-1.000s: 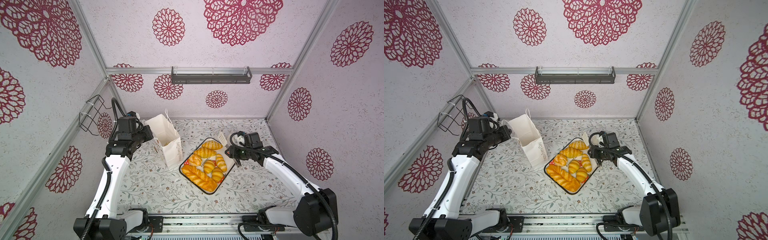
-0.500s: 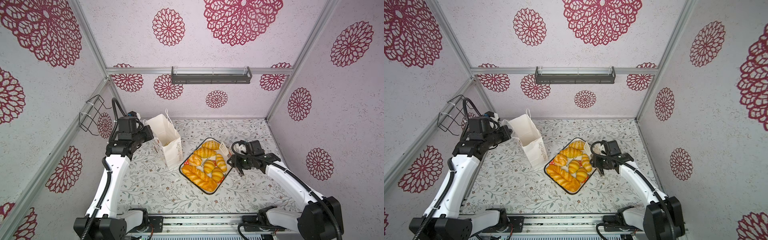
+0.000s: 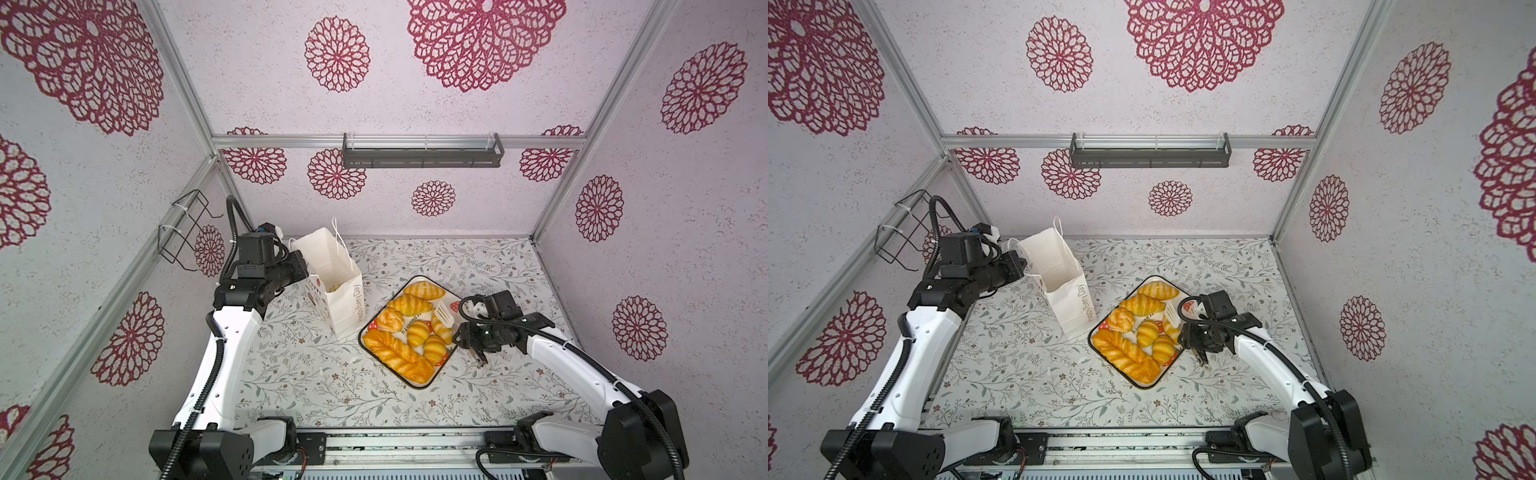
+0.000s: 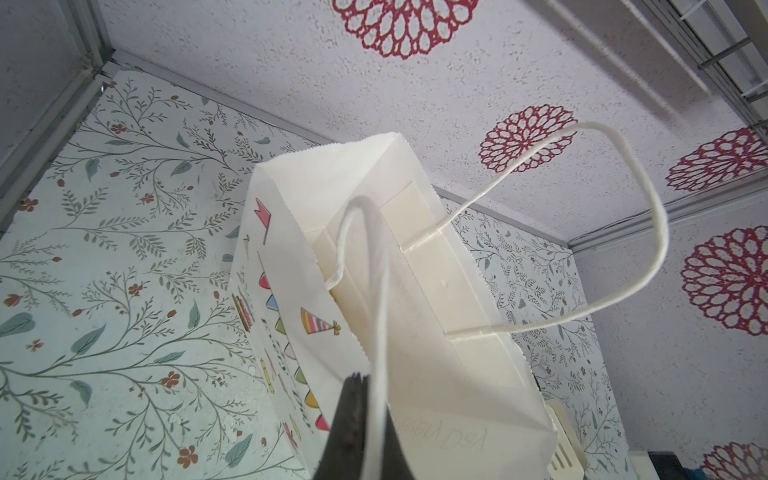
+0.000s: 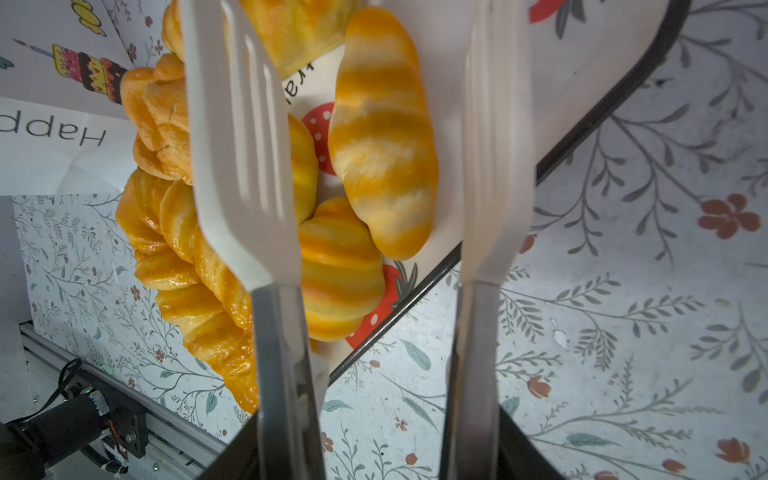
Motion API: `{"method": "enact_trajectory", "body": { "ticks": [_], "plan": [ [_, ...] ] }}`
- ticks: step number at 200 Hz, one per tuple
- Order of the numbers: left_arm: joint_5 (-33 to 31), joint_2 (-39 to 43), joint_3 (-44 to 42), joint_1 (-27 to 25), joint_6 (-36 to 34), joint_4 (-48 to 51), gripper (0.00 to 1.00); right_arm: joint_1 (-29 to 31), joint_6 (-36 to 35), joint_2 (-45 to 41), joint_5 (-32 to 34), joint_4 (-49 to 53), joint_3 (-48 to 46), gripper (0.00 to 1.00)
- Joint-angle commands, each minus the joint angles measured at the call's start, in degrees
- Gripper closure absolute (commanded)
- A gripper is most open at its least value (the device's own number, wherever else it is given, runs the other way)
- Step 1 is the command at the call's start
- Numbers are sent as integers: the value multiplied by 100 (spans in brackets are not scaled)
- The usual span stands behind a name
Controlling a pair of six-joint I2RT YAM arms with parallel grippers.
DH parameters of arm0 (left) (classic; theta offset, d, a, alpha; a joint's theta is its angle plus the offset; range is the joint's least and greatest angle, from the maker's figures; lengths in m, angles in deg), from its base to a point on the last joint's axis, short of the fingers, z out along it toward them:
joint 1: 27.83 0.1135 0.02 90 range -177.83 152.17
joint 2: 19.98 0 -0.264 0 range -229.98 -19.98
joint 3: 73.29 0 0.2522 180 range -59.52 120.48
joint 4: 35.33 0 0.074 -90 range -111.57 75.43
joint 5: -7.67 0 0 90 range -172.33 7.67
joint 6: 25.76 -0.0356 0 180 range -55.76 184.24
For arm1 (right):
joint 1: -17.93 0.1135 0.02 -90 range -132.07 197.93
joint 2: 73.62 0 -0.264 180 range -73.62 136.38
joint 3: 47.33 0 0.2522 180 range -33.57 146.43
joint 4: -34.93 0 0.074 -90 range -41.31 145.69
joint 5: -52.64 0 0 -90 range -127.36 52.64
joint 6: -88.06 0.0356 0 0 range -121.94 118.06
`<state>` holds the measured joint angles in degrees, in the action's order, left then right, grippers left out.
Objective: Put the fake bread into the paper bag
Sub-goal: 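Lower the open tongs around another bread roll on the tray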
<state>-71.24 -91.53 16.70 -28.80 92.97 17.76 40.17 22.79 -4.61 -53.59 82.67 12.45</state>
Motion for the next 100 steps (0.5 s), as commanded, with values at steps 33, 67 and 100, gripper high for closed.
{"method": "enact_trajectory", "body": {
  "ticks": [33,67,100],
  "plan": [
    [68,-101,-11,10,53,-128,100,302,129,-133,258,12,2,47],
    [77,-118,-5,-8,83,-128,100,363,120,-79,458,-5,-15,47],
    [60,-122,18,-16,83,-119,100,369,91,-10,463,-55,-31,47]
  ]
}}
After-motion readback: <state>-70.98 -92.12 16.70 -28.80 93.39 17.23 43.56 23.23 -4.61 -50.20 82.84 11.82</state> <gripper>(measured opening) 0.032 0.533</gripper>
